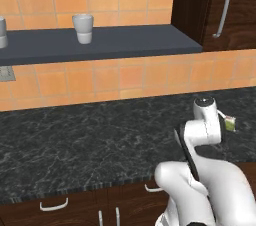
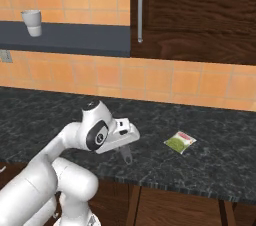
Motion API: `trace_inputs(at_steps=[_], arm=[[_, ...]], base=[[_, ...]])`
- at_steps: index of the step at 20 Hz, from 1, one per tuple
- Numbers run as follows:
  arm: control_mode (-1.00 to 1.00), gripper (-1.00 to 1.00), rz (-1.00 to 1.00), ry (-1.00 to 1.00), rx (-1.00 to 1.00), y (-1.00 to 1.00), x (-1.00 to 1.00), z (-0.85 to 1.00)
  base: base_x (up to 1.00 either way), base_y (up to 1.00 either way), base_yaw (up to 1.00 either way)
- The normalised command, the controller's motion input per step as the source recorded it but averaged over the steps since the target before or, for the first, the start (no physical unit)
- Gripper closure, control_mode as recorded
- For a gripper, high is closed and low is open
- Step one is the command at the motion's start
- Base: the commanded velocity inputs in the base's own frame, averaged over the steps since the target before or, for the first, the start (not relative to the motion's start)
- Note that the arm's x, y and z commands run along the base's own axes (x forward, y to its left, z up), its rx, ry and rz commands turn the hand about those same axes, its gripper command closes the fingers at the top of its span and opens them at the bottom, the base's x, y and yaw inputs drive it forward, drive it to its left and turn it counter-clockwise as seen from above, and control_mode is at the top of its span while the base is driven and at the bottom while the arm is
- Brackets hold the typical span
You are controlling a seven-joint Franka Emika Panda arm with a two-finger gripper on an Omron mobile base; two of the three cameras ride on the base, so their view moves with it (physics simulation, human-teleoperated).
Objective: Pick the peeler from the drawer and place it on the counter.
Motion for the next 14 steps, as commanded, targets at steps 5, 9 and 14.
trace_inputs(at_steps=[5, 9, 14], arm=[[-1.00, -1.00, 0.05, 0.25, 0.04, 0.10, 1.00, -0.46], [-1.00, -1.00, 0.05, 0.31, 0.00, 0.00, 0.81, -0.53], [-1.00, -1.00, -0.08, 0.07, 0.09, -0.13, -0.02, 0.84]], base=[[0.00, 0.00, 0.00], [0.00, 0.00, 0.00], [0.00, 0.00, 0.00]])
